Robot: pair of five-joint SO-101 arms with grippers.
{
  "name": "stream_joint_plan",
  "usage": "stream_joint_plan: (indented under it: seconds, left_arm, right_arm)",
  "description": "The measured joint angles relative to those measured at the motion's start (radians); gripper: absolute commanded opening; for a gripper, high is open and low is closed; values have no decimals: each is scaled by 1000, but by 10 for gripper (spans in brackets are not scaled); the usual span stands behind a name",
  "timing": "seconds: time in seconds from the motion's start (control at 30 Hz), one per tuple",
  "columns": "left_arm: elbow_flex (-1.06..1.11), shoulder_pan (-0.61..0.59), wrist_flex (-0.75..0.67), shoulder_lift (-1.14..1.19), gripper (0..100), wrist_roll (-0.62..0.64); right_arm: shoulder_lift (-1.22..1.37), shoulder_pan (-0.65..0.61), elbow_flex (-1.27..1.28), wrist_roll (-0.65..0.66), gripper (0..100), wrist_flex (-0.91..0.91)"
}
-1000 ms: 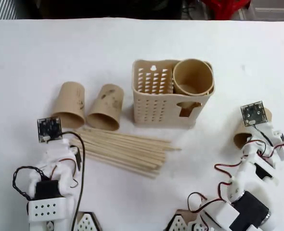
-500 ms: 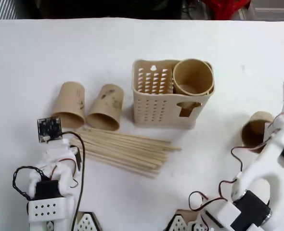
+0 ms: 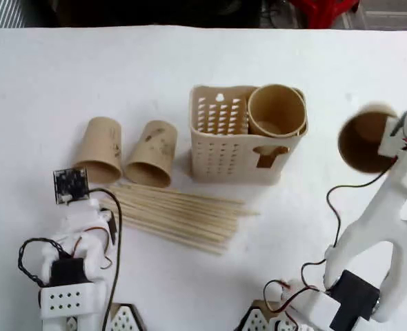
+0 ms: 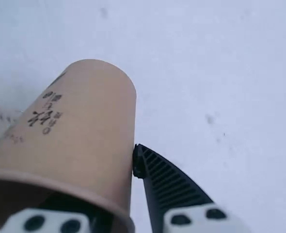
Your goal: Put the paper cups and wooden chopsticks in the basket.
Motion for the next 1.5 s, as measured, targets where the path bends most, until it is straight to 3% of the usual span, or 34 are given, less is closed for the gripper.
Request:
stream_joint_plan:
  seconds: [0.2, 0.57, 0.87, 1.27, 1.37, 1.5]
  left_arm:
    - [0, 0, 0, 0, 85, 0]
    - [0, 0, 0, 0, 85, 0]
    - [0, 0, 0, 0, 85, 0]
    - [0, 0, 0, 0, 85, 0]
    - [0, 0, 0, 0, 85, 0]
    - [0, 0, 0, 0, 85, 0]
  right_arm:
    - [-5, -163, -247, -63, 15, 94]
    - [-58, -560, -129, -158, 18, 95]
    - [-64, -578, -117, -163, 18, 95]
    - [-64, -497, -41, -163, 22, 95]
    - [-64, -493, -37, -163, 98, 95]
    - [-64, -496, -37, -163, 289, 95]
